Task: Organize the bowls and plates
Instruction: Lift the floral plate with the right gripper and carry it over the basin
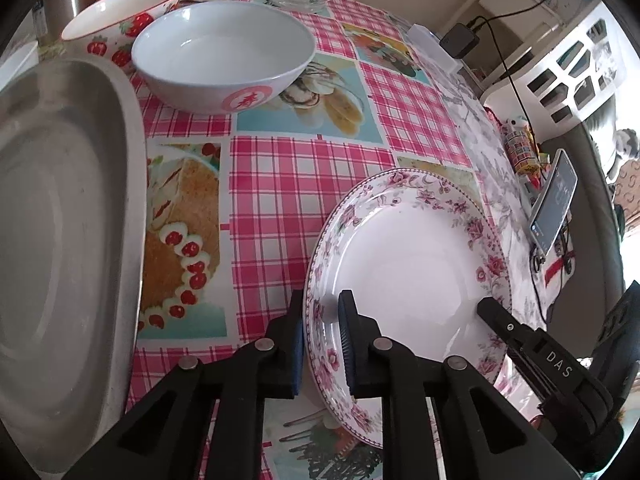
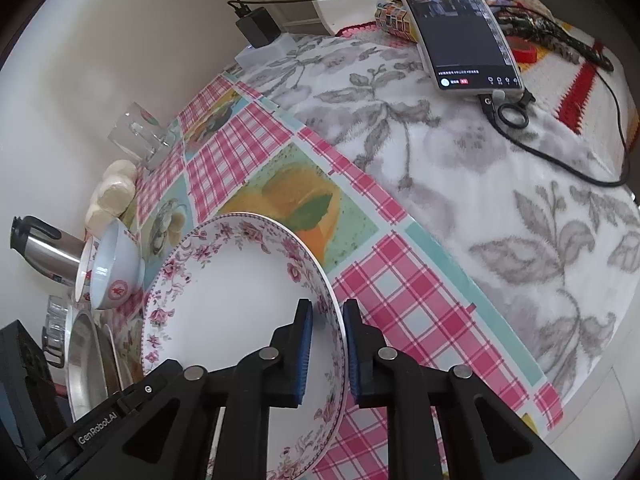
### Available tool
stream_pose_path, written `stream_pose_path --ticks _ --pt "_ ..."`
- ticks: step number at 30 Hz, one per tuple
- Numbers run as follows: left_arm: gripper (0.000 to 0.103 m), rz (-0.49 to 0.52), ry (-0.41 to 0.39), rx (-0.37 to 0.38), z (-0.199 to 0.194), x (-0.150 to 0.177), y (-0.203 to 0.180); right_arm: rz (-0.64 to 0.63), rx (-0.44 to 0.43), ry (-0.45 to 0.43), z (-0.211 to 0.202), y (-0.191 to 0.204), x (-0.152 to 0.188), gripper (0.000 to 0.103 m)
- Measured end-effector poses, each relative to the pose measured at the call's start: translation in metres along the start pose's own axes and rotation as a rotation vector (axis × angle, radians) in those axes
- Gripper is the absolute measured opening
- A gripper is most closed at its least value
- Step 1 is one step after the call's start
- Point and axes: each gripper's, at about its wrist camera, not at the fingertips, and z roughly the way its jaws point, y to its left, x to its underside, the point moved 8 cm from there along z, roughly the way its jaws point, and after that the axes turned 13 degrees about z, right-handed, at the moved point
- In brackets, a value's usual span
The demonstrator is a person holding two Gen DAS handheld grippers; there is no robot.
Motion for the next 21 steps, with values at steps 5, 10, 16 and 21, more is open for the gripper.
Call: stream_pose_path --ticks 5,10,16,21 --pt "0.013 -0.016 0.0 0.029 -0.002 0.001 0.003 -0.001 0.0 0.002 -0.002 0.0 0.002 0.015" --pt "0.013 -0.023 -0.003 0.051 -0.005 0.001 0.003 -0.013 0.014 -0.004 -0.007 0.003 0.004 0.014" --pt "0.013 -0.023 -0.026 0.083 -0.015 -0.003 0.002 -0.034 0.0 -0.032 -0.018 0.008 0.003 0.014" --pt "0.013 -0.028 -0.042 0.106 -0.023 -0.007 0.002 -0.062 0.003 -0.055 -0.024 0.014 0.004 0.014"
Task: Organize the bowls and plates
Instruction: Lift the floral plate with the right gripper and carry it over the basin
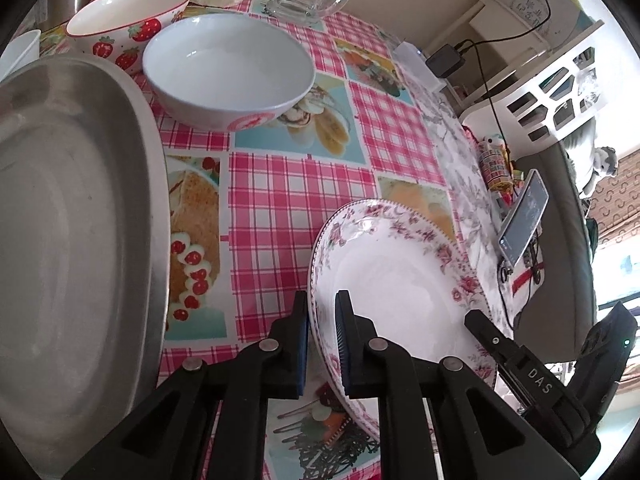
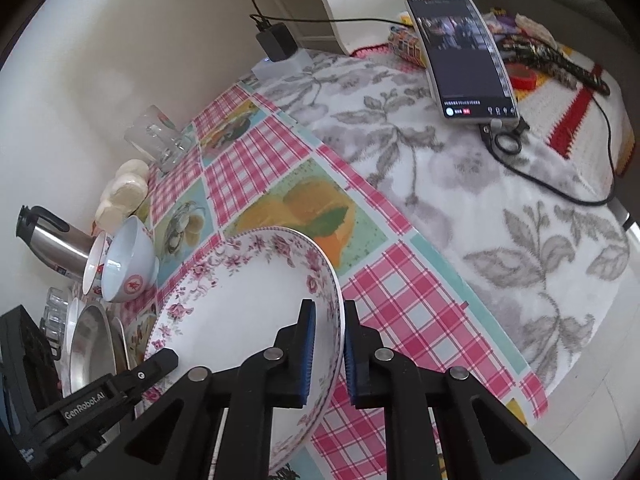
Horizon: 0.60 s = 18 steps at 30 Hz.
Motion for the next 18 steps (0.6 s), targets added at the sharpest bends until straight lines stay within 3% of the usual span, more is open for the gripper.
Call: stream_pose_path --ticks 18 --pt "0.013 0.025 -0.079 0.056 -0.035 -0.016 -0.007 0.0 -0.045 -0.063 -0.02 0.012 -0.001 0.014"
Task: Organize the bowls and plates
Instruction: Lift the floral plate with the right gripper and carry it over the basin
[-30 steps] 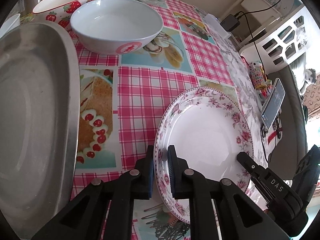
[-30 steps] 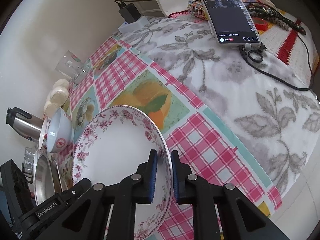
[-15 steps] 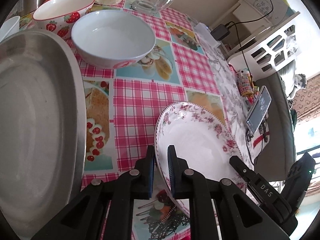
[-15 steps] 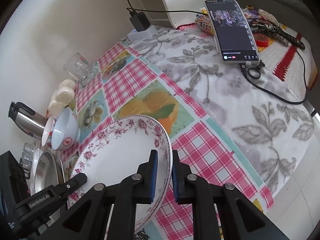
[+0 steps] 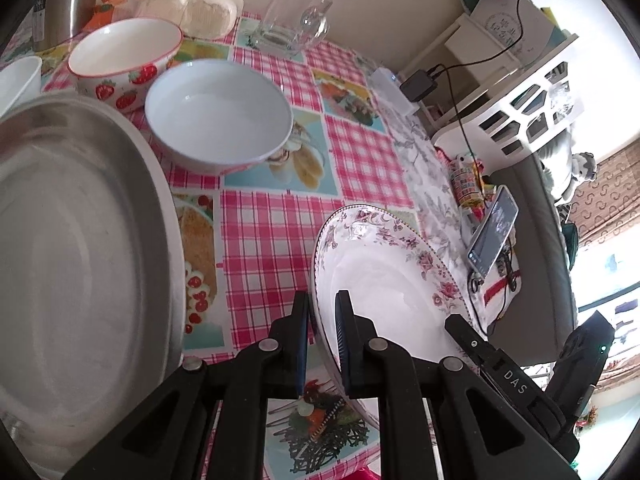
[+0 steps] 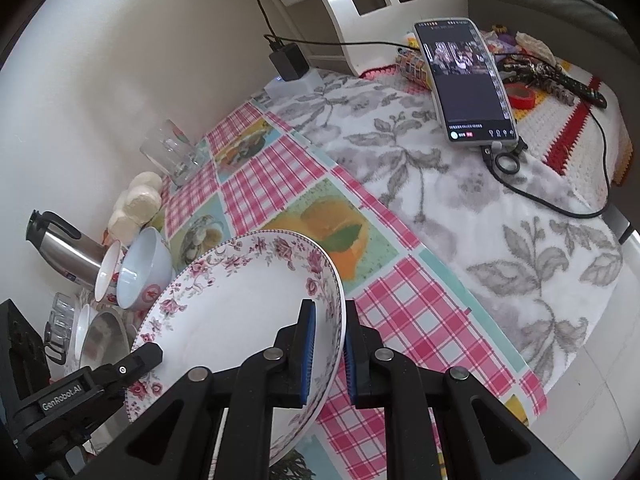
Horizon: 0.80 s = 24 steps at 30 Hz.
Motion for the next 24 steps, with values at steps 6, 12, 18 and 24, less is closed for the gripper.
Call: stream_pose_path --ticks 6,12,18,24 --pt "0.013 0.003 -0.041 0.011 -0.02 -0.006 0.005 -0.017 -0.025 -0.024 -0.007 0.016 0.003 0.014" --pt "0.013 0.014 -0.078 -0.004 -0.04 -0.011 0.015 -0.046 -0.038 -0.028 -0.01 0.038 0.012 0.014" --pt "0.013 -0.009 -0.099 -0.017 -0.057 -0.012 0.039 -0.083 -0.052 -0.018 -0.008 0.065 0.025 0.014" --pt "0.013 -0.032 -0.132 -0.045 -0.082 -0.013 0.071 -0.133 -0.069 0.001 -0.003 0.1 0.046 0.014"
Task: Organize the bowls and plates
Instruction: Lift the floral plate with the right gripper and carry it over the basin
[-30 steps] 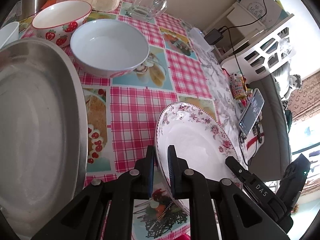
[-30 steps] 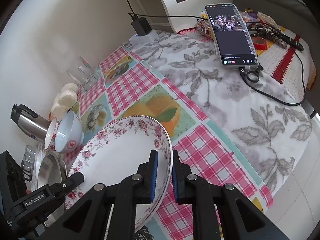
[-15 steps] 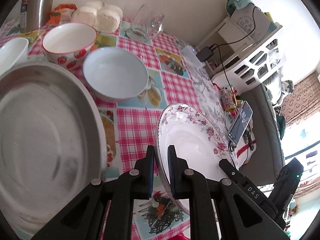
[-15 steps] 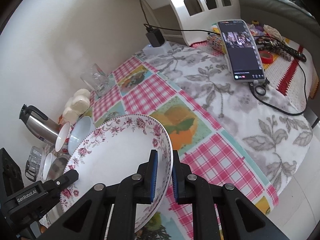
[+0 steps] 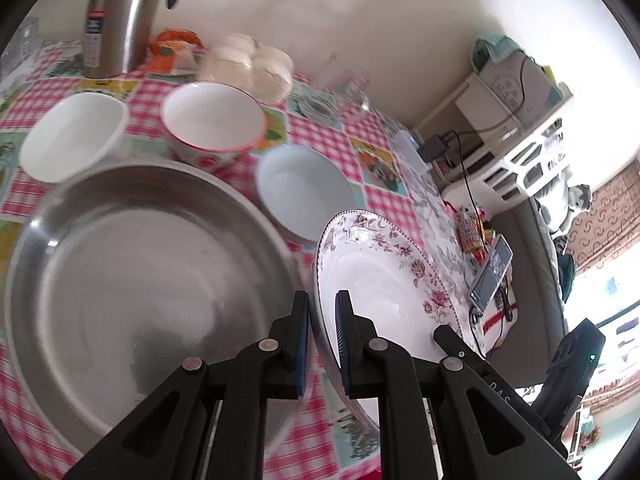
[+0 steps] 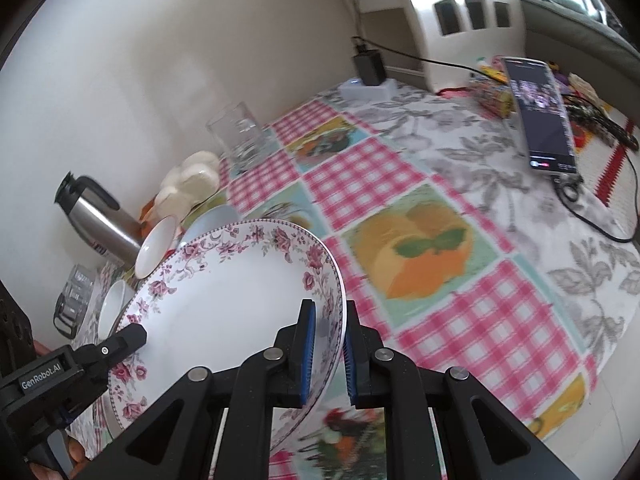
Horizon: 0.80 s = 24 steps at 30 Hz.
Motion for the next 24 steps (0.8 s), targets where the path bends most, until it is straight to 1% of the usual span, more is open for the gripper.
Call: stream_pose_path --ticks 5,17,24 --pt "0.013 -0.022 -0.023 -0.038 -0.019 -0.002 0.032 -0.046 -0.018 0.016 0.009 0.032 0.017 0.014" --pt "0.013 -0.102 -0.032 -0.118 -0.05 0.009 0.115 -0.155 -0.043 0.092 0.037 0.098 0.07 0.014" --pt "0.013 -0.119 -0.017 -0.149 -0.055 0.015 0.138 -0.192 -0.033 0.132 0.053 0.116 0.092 0.014"
